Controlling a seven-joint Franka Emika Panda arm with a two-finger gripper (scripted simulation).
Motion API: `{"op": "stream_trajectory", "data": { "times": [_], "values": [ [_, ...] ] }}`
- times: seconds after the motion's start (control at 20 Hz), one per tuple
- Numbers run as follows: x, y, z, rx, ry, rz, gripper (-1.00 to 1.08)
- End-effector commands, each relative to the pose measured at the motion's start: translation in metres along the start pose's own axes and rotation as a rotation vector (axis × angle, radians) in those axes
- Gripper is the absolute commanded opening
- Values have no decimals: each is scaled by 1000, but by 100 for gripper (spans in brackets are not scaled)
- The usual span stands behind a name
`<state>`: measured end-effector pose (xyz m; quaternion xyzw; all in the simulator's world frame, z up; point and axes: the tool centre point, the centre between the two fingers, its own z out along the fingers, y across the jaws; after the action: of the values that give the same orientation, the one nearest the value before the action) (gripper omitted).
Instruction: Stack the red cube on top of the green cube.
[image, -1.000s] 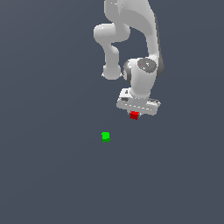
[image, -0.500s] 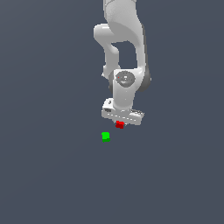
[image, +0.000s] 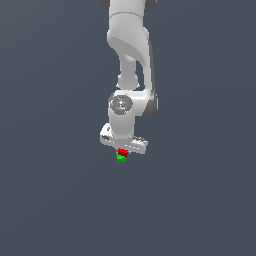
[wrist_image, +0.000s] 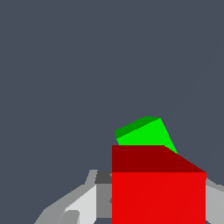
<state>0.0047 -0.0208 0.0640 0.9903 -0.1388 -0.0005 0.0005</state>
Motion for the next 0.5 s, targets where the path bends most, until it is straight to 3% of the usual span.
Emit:
{"op": "stream_trajectory", "data": {
  "times": [0.0,0.3,0.35,0.45],
  "values": [
    [8,6,2,1,1,-2,-100],
    [14,10,4,1,1,-2,-100],
    [14,10,4,1,1,-2,100],
    [14,10,4,1,1,-2,100]
  ]
}}
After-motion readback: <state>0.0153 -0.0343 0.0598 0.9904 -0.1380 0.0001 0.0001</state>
